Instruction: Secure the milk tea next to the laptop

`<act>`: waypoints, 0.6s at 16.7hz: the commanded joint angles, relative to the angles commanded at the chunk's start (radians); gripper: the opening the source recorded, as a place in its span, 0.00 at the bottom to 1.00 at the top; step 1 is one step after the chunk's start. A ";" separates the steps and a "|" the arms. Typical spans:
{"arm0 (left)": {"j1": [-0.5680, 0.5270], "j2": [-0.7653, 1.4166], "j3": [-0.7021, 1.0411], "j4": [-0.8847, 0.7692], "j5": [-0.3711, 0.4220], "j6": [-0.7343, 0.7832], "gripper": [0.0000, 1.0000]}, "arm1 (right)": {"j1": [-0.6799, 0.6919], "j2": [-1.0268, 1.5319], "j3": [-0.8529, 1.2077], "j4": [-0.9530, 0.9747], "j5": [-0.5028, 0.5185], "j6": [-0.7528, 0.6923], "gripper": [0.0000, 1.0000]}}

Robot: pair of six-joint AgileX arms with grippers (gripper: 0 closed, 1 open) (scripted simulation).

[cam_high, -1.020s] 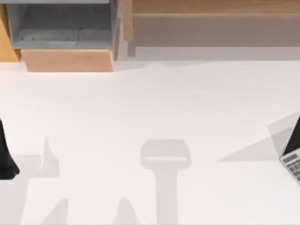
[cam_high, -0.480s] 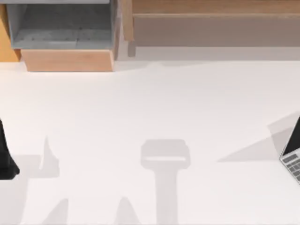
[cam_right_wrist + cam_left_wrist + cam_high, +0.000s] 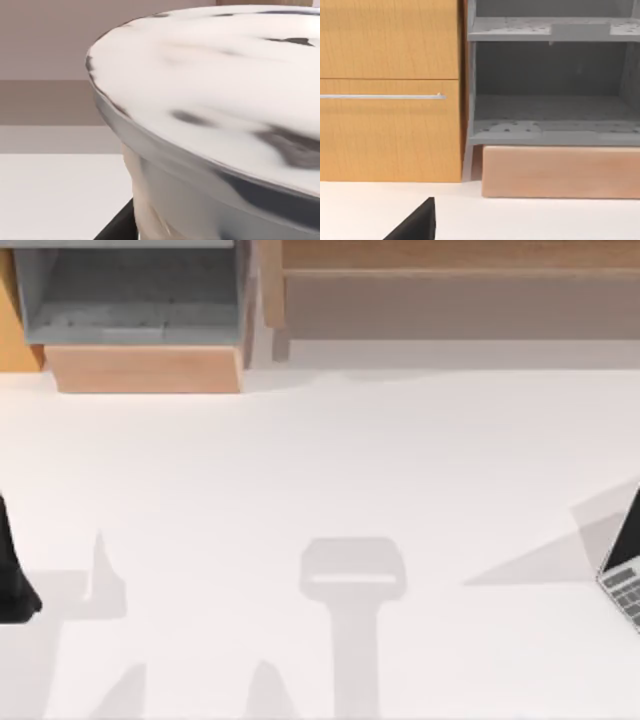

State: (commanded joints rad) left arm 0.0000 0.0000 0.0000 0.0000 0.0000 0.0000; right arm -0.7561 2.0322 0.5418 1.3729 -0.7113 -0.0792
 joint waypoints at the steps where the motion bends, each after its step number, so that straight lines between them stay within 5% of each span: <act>1: 0.000 0.000 0.000 0.000 0.000 0.000 1.00 | 0.000 0.000 0.000 0.000 0.000 0.000 0.00; 10: 0.000 0.000 0.000 0.000 0.000 0.000 1.00 | -0.082 -0.135 -0.017 0.048 -0.084 -0.022 0.00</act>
State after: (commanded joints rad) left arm 0.0000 0.0000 0.0000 0.0000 0.0000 0.0000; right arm -0.8377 1.8970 0.5245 1.4212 -0.7953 -0.1016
